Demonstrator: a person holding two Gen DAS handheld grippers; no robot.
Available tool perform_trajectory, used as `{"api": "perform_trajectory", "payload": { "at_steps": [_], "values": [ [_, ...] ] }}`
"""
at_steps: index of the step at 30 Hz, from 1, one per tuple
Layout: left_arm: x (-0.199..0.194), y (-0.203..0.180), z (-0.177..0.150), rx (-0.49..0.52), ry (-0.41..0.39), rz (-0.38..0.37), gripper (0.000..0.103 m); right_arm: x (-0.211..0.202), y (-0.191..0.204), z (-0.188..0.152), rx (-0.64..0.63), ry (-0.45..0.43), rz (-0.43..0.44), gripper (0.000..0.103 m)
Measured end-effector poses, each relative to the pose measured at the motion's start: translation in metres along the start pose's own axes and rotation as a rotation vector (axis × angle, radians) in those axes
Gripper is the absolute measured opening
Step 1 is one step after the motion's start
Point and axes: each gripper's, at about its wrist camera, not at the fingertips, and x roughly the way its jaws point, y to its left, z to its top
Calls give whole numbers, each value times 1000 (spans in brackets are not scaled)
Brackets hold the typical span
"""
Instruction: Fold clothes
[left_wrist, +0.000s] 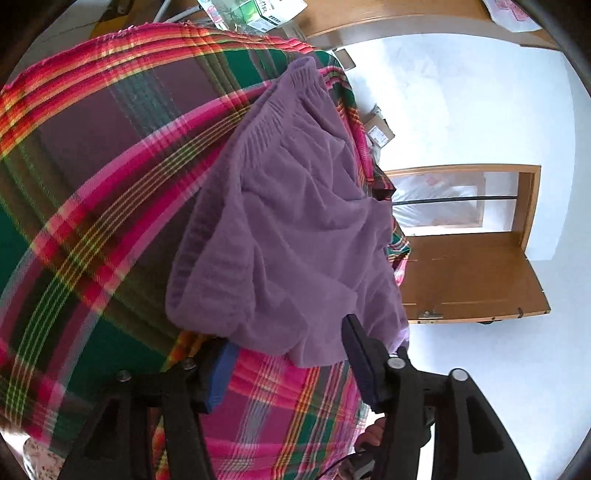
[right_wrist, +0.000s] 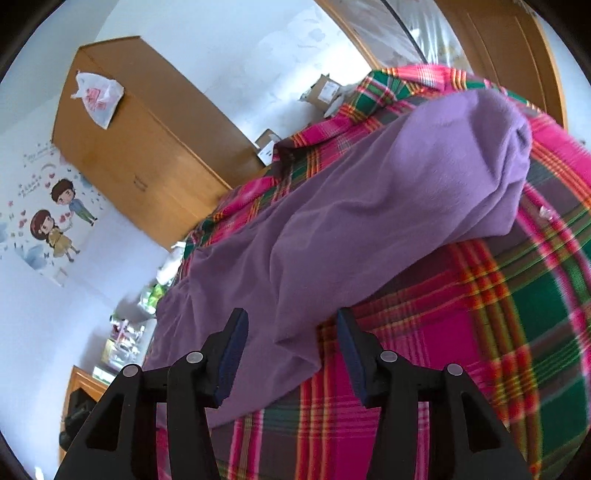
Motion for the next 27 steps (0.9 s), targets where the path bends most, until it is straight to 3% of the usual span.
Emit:
{"api": "perform_trajectory", "payload": {
  "at_steps": [6, 8, 12, 14, 16, 22, 27],
  "values": [
    [0, 3, 6, -3, -10, 21, 40, 9, -4, 3, 34, 7, -24, 48],
    [1, 2, 7, 8, -9, 36, 31, 11, -6, 4, 45, 10, -33, 29],
    [-1, -2, 12, 38, -32, 62, 17, 10, -7, 5, 49, 3, -49, 9],
    [-3, -4, 14, 55, -49, 73, 8, 7, -6, 5, 43, -5, -56, 7],
    [-5, -6, 16, 78, -64, 83, 6, 3, -6, 5, 36, -13, -63, 7],
    [-19, -7, 22, 93, -98, 66, 4, -24, 6, 3, 30, -66, -41, 6],
    [-40, -16, 33, 112, -172, 47, 4, -50, 23, -3, 4, -106, -13, 6]
  ]
}}
